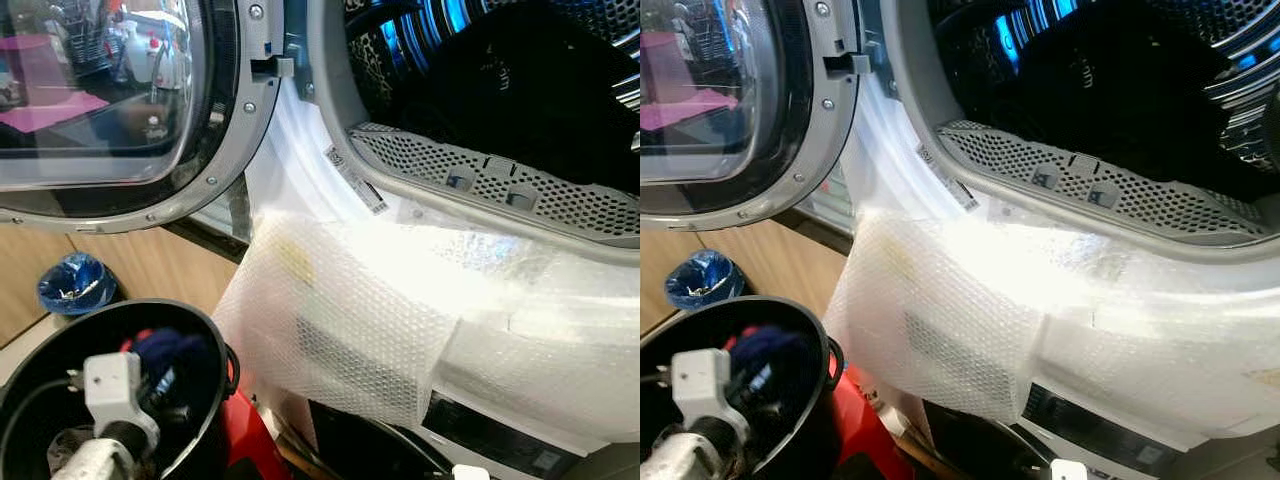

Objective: Clothes washing

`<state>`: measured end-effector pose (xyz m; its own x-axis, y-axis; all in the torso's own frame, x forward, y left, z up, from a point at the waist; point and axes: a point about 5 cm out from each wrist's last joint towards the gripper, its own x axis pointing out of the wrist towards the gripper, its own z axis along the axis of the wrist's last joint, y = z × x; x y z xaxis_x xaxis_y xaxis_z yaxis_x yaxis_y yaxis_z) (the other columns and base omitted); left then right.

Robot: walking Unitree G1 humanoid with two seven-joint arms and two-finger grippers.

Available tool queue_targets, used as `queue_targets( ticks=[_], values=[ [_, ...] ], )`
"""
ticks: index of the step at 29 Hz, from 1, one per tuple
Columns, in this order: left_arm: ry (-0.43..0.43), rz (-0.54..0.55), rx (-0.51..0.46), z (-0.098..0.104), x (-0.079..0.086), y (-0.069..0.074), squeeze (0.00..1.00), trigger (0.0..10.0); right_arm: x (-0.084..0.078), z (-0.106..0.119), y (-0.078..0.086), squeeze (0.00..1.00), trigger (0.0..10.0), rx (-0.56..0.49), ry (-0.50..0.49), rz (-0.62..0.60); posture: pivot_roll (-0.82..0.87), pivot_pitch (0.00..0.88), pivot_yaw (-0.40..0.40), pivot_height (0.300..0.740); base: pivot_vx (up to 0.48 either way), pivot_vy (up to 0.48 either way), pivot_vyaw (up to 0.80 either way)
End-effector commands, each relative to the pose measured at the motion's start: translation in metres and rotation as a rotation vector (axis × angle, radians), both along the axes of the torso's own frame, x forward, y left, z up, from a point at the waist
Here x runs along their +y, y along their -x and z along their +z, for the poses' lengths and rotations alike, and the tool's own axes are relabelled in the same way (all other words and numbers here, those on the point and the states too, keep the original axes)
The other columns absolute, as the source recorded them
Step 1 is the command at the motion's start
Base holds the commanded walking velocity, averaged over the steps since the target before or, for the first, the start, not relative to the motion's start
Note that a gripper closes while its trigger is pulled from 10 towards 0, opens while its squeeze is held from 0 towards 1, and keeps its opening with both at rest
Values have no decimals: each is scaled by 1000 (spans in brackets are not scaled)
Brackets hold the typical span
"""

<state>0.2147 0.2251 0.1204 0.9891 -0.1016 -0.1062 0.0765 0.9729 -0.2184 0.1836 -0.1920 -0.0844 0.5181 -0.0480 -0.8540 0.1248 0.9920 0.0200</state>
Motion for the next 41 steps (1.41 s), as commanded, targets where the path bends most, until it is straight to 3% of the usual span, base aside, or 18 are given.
queue_targets(
  ticks=[1, 8, 10, 12, 14, 18, 20, 22, 26, 27, 28, 29, 30, 34, 36, 37, 38, 41],
  values=[
    [12, -140, -62, 24, -7, 5, 0, 0, 2, 0, -1, 0, 10000, -5, -9, 1, 76, 29, -13, 740, 0, 0, 0],
    [-64, -495, -63, 66, -18, 14, 0, 0, 5, 4, -8, 0, 10000, -35, -35, 2, 103, 54, -7, 740, 0, 0, 0],
    [-124, -650, -32, 84, -20, 15, 0, 0, 6, 5, -10, 0, 10000, -39, -33, 26, 106, 59, -2, 740, 0, 0, 0],
    [-168, -719, -20, 90, -21, 15, 0, 0, 7, 5, -11, 0, 10000, -42, -34, 37, 106, 59, -1, 740, 0, 0, 0],
    [-210, -872, 2, 106, -23, 11, 0, 0, 9, 6, -14, 0, 10000, -48, -33, 84, 102, 60, 11, 740, 0, 0, 0],
    [-229, -940, -7, 116, -28, -5, 0, 0, 12, 7, -15, 0, 10000, -47, -33, 117, 93, 57, 27, 740, 0, 0, 0],
    [-217, -999, 3, 113, -37, -9, 0, 0, 13, 6, -14, 0, 10000, -44, -27, 122, 84, 54, 35, 740, 0, 0, 0],
    [-182, -1132, 38, 102, -59, -6, 0, 0, 17, 7, -17, 0, 10000, -59, -33, 153, 80, 55, 45, 740, 0, 0, 0],
    [-125, -1187, 60, 90, -75, -9, 0, 0, 24, 10, -22, 0, 10000, -92, -65, 203, 67, 54, 49, 740, 0, 0, 0],
    [-98, -1211, 67, 86, -80, -9, 0, 0, 25, 12, -24, 0, 10000, -102, -65, 238, 47, 54, 57, 740, 0, 0, 0],
    [-60, -1287, 98, 76, -95, -4, 0, 0, 24, 14, -25, 0, 10000, -123, -77, 360, 35, 52, 60, 740, 0, 0, 0],
    [-60, -1287, 98, 76, -95, -4, 0, 0, 24, 14, -25, 0, 10000, -123, -77, 360, 35, 52, 60, 740, 0, 0, 0],
    [-51, -1340, 125, 68, -104, 1, 0, 0, 20, 16, -23, 0, 10000, -134, -104, 484, 25, 53, 63, 740, 0, 0, 0],
    [-74, -1276, 184, 56, -92, -1, 0, 0, -7, 22, -6, 0, 10000, -107, -148, 807, 9, 57, 69, 740, 0, 0, 0],
    [-84, -1263, 196, 53, -90, -2, 0, 0, -13, 23, -3, 0, 10000, -97, -147, 859, -2, 61, 71, 740, 0, 0, 0],
    [-95, -1240, 216, 47, -86, -3, 0, 0, -21, 27, 4, 773, 10000, -85, -159, 955, -9, 63, 71, 740, 0, 0, 0],
    [-98, -1223, 225, 43, -84, -5, 0, 0, -25, 31, 8, 1000, 10000, -83, -180, 1012, -9, 63, 71, 740, 0, 0, 0],
    [-119, -1177, 247, 33, -81, -8, 0, 0, -32, 41, 15, 1000, 10000, -92, -244, 1121, -33, 55, 62, 740, 0, 0, 0]
  ],
)
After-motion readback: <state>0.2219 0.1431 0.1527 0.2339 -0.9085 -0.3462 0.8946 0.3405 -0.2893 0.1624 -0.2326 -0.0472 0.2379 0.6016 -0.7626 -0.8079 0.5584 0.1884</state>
